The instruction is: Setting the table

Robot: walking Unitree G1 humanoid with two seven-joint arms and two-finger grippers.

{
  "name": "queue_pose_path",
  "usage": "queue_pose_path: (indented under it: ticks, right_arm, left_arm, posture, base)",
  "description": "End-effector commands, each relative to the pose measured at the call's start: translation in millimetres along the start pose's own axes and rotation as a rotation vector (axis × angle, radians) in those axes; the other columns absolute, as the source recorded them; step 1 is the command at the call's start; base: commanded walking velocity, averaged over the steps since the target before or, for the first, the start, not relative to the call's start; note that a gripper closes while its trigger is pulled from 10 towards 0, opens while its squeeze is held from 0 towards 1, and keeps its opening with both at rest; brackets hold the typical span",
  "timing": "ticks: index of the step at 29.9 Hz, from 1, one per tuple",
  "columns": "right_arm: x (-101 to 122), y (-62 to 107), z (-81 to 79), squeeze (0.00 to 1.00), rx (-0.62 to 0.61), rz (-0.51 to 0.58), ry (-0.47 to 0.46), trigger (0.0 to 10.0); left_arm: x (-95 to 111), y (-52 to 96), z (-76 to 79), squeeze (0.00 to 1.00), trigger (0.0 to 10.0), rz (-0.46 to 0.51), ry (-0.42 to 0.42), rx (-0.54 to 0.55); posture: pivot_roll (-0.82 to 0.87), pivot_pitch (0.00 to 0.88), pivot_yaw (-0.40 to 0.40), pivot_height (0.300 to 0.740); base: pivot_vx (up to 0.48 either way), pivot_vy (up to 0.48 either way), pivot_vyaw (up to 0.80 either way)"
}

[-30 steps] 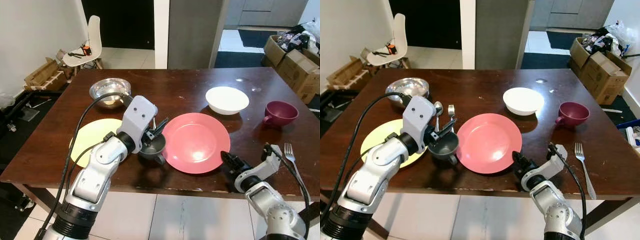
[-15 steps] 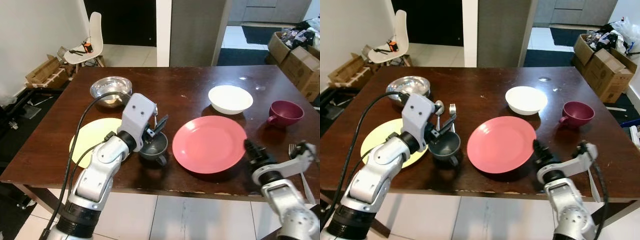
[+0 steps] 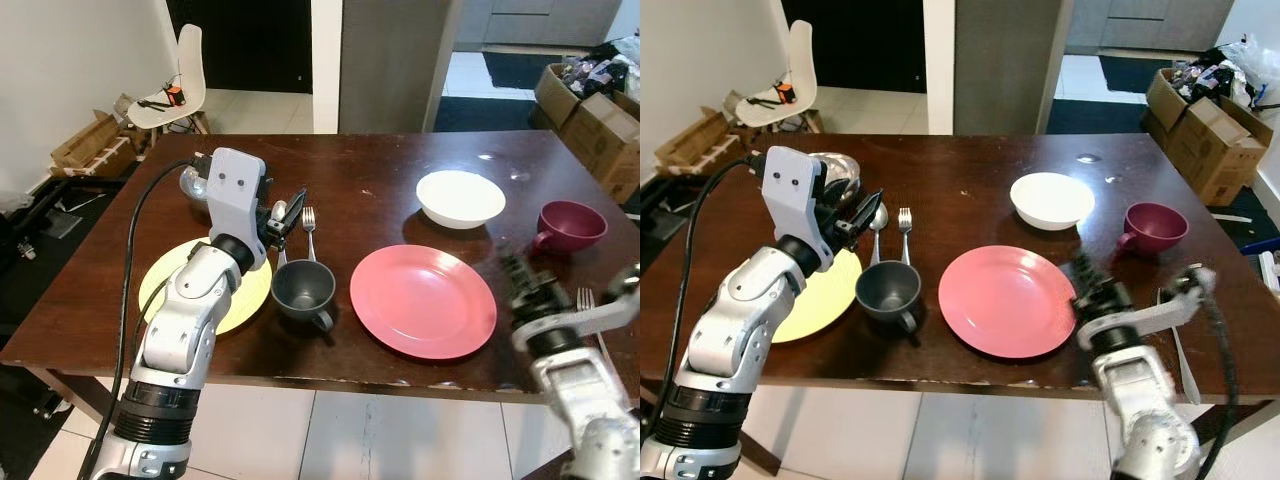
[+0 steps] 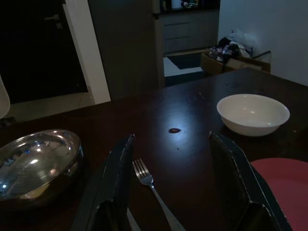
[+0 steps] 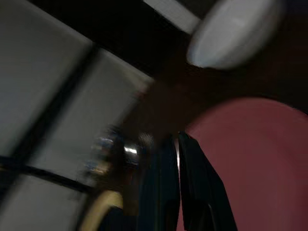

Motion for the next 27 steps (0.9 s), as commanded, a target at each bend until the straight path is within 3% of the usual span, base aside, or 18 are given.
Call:
queue_pose_path:
  ticks: [1, 2, 3, 6, 7, 9, 11, 15, 21, 22, 23, 27]
  right_arm:
    - [-5, 3.3, 26.5, 0.00, -0.151, -0.036, 0.096, 10.0]
    - [-7, 6.6, 45.8, 1.00, -0.263, -0.060, 0.195, 10.0]
    - [-7, 6.6, 45.8, 1.00, -0.263, -0.060, 0.195, 10.0]
    - [2, 14.4, 71.1, 1.00, -0.420, -0.057, 0.385, 10.0]
    - [2, 14.4, 71.1, 1.00, -0.420, -0.057, 0.385, 10.0]
    - [14, 15.3, 72.1, 1.00, -0.446, -0.011, 0.496, 10.0]
    - [12, 13.2, 73.1, 1.00, -0.442, -0.024, 0.514, 10.0]
    - [6, 10.5, 76.1, 1.00, -0.440, -0.053, 0.517, 10.0]
    - [-30, -6.1, 67.3, 1.00, -0.316, -0.163, 0.304, 10.0]
    - [-34, -8.4, 66.6, 0.38, -0.313, -0.174, 0.299, 10.0]
    - [-37, -10.5, 66.6, 0.00, -0.313, -0.186, 0.297, 10.0]
    - [-46, -17.0, 63.3, 0.00, -0.288, -0.216, 0.282, 10.0]
  left_arm:
    - [-7, 2.6, -0.9, 0.00, 10.0, -0.027, 0.003, 0.005]
    - [-7, 2.7, -0.7, 0.00, 10.0, -0.030, 0.001, 0.003]
    - [-7, 2.7, -0.7, 0.00, 10.0, -0.030, 0.001, 0.003]
    - [-8, 2.4, -0.1, 0.00, 10.0, -0.034, -0.002, 0.000]
    - [-8, 2.4, -0.1, 0.00, 10.0, -0.034, -0.002, 0.000]
    - [-8, 2.2, 0.2, 0.00, 10.0, -0.034, -0.003, -0.001]
    - [-8, 2.0, 1.0, 0.00, 10.0, -0.035, -0.002, -0.002]
    - [-9, 2.0, 1.7, 0.00, 10.0, -0.037, -0.002, -0.004]
    - [-8, 2.9, 1.7, 0.00, 10.0, -0.040, -0.009, -0.005]
    - [-7, 3.3, 1.4, 0.00, 10.0, -0.040, -0.011, -0.004]
    - [-7, 3.7, 1.0, 0.00, 10.0, -0.041, -0.012, -0.004]
    - [-6, 5.2, 0.2, 0.00, 10.0, -0.043, -0.015, -0.002]
  posture:
    - [-0.04, 0.006, 0.128, 0.740]
    - [-0.04, 0.006, 0.129, 0.740]
    - [-0.04, 0.006, 0.129, 0.740]
    - [-0.04, 0.008, 0.129, 0.740]
    - [-0.04, 0.008, 0.129, 0.740]
    - [-0.04, 0.010, 0.129, 0.740]
    - [-0.04, 0.010, 0.129, 0.740]
    - [-0.04, 0.010, 0.129, 0.740]
    - [-0.01, 0.022, 0.137, 0.740]
    - [-0.01, 0.023, 0.137, 0.740]
    - [0.00, 0.027, 0.137, 0.740]
    - [0.01, 0.035, 0.137, 0.740]
  base:
    - [0.000, 0.000, 0.00]
    - [0.000, 0.000, 0.00]
    - [0.000, 0.000, 0.00]
    - [0.000, 0.000, 0.00]
    - [0.000, 0.000, 0.00]
    - [0.000, 0.000, 0.00]
    - [0.000, 0.000, 0.00]
    - [0.000, 0.000, 0.00]
    - [0.000, 0.000, 0.00]
    - [0.000, 0.000, 0.00]
    - [0.000, 0.000, 0.00]
    - [0.000, 0.000, 0.00]
Point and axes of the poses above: a point about 5 cm out from each wrist's last joint towards the gripper, its own y axis pointing back from the gripper into the wrist, its own x axis along the axis of the wrist's last joint, z = x × y, the point moved 5 cm from there along -y, pointing out of the wrist towards the gripper, and after that the axes turned 4 degrees about y, right-handed, at the moved point
